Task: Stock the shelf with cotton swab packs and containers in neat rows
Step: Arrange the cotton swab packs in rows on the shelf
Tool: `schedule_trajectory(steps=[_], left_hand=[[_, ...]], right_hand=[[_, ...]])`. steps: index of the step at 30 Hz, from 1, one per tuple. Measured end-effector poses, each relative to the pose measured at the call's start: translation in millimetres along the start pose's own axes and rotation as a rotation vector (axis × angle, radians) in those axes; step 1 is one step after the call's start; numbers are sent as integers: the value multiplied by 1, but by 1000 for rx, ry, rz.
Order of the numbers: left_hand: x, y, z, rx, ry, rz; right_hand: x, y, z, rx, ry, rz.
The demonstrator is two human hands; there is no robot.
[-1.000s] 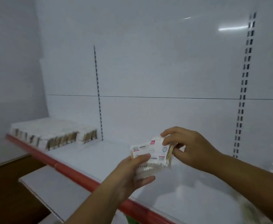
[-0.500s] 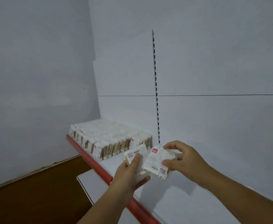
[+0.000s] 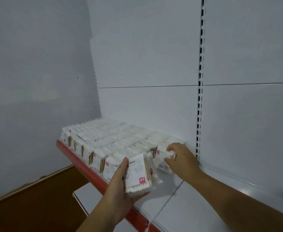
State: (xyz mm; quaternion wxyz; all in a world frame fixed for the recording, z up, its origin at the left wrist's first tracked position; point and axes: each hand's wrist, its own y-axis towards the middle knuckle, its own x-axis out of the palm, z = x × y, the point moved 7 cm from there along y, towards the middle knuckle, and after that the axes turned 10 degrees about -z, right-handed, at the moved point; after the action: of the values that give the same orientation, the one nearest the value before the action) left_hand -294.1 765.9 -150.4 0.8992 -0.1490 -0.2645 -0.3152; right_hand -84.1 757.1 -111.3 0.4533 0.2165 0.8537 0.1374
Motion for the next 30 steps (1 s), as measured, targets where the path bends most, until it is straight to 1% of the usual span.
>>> schedule_trajectory(steps=[2, 3, 5, 8, 9, 10, 11, 13, 14, 15, 16, 18, 20, 22, 25, 30], left_hand=[[-6, 18, 9, -29, -3, -100], [-8, 27, 12, -45, -2, -145], [-4, 44, 15, -85, -13, -230], [5, 60, 6, -130, -78, -290], [7, 64, 2, -137, -102, -307], [10, 67, -1, -136, -122, -336], [12, 70, -3, -132, -120, -363], [13, 74, -6, -122, -78, -390], [13, 76, -7, -118, -57, -401], [12, 77, -8, -113, -38, -414], [11, 78, -10, -111, -22, -424], [6, 80, -14, -118, -26, -418], [0, 84, -17, -117, -83, -400], [-4, 89, -17, -93, -132, -370], [-4, 90, -15, -94, -174, -351], [-7, 91, -15, -51, -187, -300]], right_hand=[[13, 10, -7, -77, -205, 47], [17, 13, -9, -87, -244, 67], [14, 15, -13, -92, -238, 121], [-19, 12, -29, -155, -165, 271], [-30, 12, -36, -162, -95, 255], [-37, 15, -42, -145, -23, 184], [-36, 19, -45, -92, 34, 50], [-15, 23, -45, 9, 43, -275], [-4, 22, -45, 35, 71, -396], [2, 22, -45, 58, 127, -463], [2, 23, -45, 74, 174, -474], [-12, 30, -42, 80, 211, -386], [-32, 39, -31, 111, 252, -279], [-41, 42, -23, 143, 271, -269], [-39, 39, -21, 152, 293, -321], [-52, 41, -11, 207, 246, -205]])
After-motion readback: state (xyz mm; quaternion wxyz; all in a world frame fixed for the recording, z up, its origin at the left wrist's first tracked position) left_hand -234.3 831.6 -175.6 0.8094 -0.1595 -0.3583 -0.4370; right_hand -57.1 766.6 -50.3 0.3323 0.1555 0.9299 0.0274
